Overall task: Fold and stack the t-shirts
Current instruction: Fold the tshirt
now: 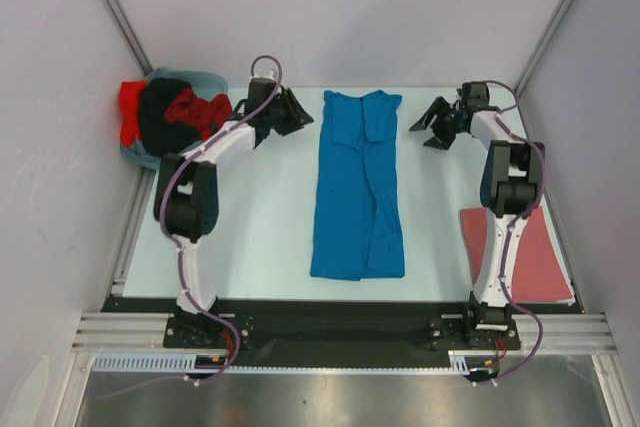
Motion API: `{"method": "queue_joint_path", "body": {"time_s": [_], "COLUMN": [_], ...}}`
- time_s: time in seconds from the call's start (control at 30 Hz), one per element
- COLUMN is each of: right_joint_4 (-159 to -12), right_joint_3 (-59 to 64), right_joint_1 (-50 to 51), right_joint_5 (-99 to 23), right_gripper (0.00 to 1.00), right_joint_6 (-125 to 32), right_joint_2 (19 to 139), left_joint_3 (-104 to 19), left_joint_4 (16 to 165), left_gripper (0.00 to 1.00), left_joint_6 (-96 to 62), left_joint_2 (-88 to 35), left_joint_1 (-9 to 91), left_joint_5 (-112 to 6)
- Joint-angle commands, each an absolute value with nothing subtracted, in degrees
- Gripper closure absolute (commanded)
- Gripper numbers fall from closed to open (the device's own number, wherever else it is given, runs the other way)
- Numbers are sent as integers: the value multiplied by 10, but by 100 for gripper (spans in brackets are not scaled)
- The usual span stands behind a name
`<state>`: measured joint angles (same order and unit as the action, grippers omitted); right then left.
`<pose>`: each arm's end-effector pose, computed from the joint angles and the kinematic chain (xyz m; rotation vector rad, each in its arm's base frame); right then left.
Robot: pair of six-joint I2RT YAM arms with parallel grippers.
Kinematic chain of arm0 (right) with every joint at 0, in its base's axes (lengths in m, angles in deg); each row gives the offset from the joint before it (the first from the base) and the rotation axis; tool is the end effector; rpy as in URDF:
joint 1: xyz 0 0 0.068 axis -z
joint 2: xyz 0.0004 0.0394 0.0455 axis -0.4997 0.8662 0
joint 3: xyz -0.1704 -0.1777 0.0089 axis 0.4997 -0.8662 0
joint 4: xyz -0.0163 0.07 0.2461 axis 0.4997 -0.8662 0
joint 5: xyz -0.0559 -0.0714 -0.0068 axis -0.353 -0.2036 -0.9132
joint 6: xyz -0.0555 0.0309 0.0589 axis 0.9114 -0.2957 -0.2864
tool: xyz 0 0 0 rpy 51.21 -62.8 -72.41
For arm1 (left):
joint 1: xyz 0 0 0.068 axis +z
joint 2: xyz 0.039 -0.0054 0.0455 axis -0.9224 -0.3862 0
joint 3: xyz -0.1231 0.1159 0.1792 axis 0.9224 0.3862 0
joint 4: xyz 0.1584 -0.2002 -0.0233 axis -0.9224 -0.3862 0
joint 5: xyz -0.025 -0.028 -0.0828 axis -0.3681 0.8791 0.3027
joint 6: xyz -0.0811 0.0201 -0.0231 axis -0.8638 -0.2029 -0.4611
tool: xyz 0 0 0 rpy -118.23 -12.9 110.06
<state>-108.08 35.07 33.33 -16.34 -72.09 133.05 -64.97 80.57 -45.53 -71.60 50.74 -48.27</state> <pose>0.5204 0.0068 0.1172 0.5415 2.4161 0.8433 0.4808 -0.1604 0.1826 -0.3286 2.2320 -0.7947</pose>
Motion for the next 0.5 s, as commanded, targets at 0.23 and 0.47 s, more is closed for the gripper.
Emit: {"method": "queue_joint_path", "body": {"time_s": [0.23, 0.47], "right_joint_4": [-1161, -1175], "right_joint_3": [-18, -192], "right_joint_1": [266, 233], "right_joint_5": [-194, -178], "right_gripper": [29, 28], "right_joint_6": [-666, -666], "right_joint_2": [958, 775], "left_joint_3": [-430, -325], "left_joint_4": [798, 794], "left_gripper": [51, 54], "left_joint_6": [-324, -305], "left_joint_2": [-512, -481], "left_joint_1": [328, 225], "left_joint_5": [-319, -285]}}
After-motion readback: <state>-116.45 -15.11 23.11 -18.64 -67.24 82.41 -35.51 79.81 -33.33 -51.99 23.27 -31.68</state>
